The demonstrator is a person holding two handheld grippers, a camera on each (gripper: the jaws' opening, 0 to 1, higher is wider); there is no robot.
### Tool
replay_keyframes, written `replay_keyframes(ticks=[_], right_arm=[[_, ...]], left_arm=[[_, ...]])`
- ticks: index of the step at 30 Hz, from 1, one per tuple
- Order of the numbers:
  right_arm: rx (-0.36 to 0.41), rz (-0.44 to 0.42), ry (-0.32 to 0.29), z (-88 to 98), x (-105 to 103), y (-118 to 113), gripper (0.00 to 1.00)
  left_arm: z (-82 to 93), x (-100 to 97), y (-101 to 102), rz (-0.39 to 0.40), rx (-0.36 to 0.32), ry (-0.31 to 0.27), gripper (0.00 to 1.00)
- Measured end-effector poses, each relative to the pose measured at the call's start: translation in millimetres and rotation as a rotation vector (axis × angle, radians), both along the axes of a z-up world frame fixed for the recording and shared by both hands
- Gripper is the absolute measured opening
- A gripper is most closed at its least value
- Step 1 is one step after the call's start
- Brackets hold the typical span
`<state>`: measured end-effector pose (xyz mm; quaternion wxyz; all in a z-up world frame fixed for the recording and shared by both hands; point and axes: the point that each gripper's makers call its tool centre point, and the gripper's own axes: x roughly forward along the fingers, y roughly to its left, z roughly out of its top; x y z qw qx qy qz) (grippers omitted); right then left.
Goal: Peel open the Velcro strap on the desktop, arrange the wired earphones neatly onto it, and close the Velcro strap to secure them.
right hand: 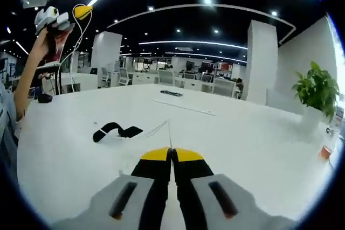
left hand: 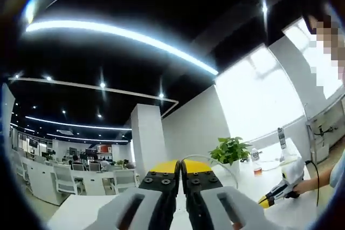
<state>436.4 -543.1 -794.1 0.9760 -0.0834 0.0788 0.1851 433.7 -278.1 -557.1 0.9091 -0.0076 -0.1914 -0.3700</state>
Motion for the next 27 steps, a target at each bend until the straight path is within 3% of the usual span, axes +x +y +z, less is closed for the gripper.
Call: replay_keyframes(ticks=[5,16,21,23,27], right_arm=[[0.09,-0.018,0.0,2.7,0.7,-7.5,0.04],[0.158,-0.033,-0.019,7.2,1.9,-10.0,0.04],[0.154,-0.012,-0.034,10.1,2.2,-3.5,0.04],[0.141,0.007,-0.039,11.3,2.1,1.6,0.05],[0.074,0.065,-0.031,7.5,2.1,19.0,0.05]], left_arm=[[-8.4,-8.5,-17.2,-0.06,0.005,0.03,0.06],[-41.4,-33.8,-76.4,-0.247,0.065,0.118,0.06],[-74.4,-31.1,-85.7,-0.258,0.117,0.171,0.06],[-92.3,-22.4,-80.7,-0.214,0.161,0.182,0.06],[-120.3,-5.4,-65.0,-0.156,0.182,0.233,0.06]])
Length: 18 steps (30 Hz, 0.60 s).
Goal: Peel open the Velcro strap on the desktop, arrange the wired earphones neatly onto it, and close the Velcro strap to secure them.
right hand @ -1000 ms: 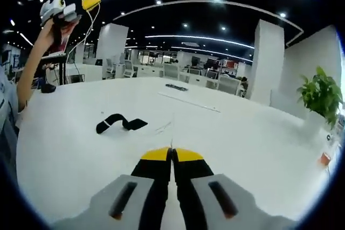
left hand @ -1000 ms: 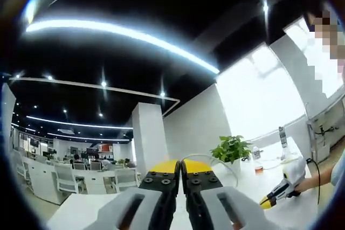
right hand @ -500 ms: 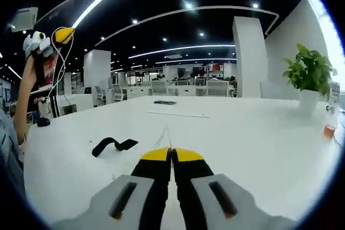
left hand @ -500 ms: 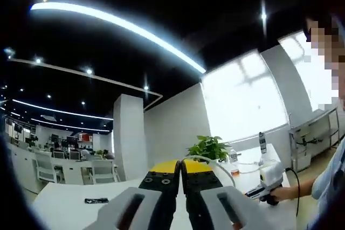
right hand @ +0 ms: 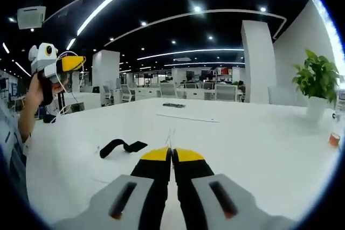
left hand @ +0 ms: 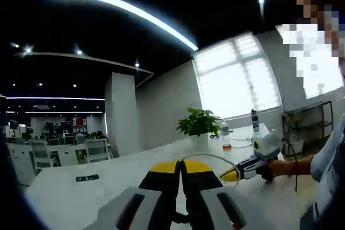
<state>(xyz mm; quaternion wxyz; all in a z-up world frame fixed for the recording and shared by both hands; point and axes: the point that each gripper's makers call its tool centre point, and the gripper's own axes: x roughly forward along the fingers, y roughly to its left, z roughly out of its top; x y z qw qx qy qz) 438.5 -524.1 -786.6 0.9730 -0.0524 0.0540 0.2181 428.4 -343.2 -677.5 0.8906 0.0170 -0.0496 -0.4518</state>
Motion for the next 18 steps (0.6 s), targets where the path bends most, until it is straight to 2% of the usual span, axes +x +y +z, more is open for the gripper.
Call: replay_keyframes(ticks=[3,5,10,13,18], right_arm=[[-0.051,0.042,0.005,-3.8,-0.5,13.4,0.05],[-0.071,0.052,0.004,-4.6,-0.5,19.0,0.05],[-0.142,0.1,0.005,-6.6,-2.2,31.5,0.05],[-0.159,0.127,0.025,-11.3,-3.2,38.8,0.06],[-0.189,0.175,0.051,-19.0,-6.1,49.8,0.08]], left_arm=[[-21.4,9.4,11.3,0.037,0.042,0.024,0.06],[-35.6,16.8,22.0,0.095,0.106,-0.001,0.06],[-67.0,20.1,34.8,0.13,0.178,0.03,0.06],[-85.8,18.1,34.4,0.129,0.21,0.059,0.06],[-99.1,13.9,24.0,0.115,0.239,0.071,0.06]])
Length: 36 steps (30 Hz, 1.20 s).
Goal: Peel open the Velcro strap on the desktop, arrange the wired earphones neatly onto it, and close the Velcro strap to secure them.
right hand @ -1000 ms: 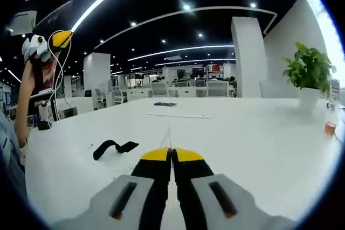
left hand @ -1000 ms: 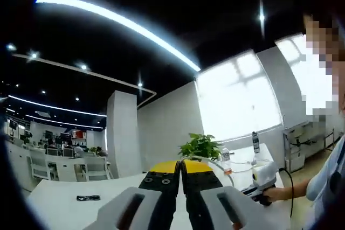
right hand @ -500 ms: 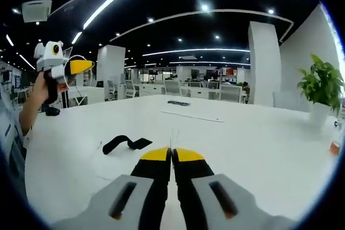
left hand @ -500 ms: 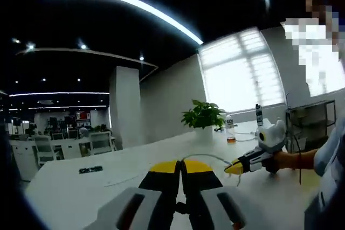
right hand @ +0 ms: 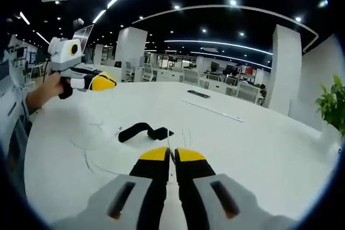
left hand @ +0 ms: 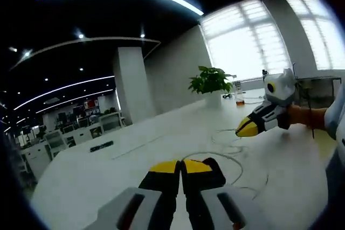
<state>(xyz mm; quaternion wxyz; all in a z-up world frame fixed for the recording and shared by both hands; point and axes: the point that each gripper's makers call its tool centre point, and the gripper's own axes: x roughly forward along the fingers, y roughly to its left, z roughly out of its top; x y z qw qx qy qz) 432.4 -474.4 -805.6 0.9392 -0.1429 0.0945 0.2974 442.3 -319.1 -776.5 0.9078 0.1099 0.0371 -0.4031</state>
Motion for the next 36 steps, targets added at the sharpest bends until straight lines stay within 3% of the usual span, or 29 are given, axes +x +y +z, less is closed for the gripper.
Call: replay_keyframes(ticks=[7,10,23,30,36], right_arm=[[-0.003,-0.006,0.034,-4.8,-10.3,-6.7,0.11],[0.031,-0.023,0.049,-2.7,-15.9,-13.8,0.11],[0.163,-0.071,0.254,-19.5,-36.4,-20.9,0.12],[0.228,-0.098,0.328,-28.2,-33.6,-16.9,0.13],[0.204,-0.115,0.365,-34.7,-28.7,-12.8,0.13]], left_arm=[[-2.9,-7.6,-12.8,-0.031,0.009,0.01,0.06],[-1.9,-8.5,-16.4,-0.034,0.007,0.014,0.06],[-1.7,-14.3,-30.1,-0.061,-0.018,0.032,0.06],[1.6,-20.6,-35.1,-0.083,-0.033,0.026,0.06],[3.4,-23.3,-35.6,-0.089,-0.038,0.016,0.06]])
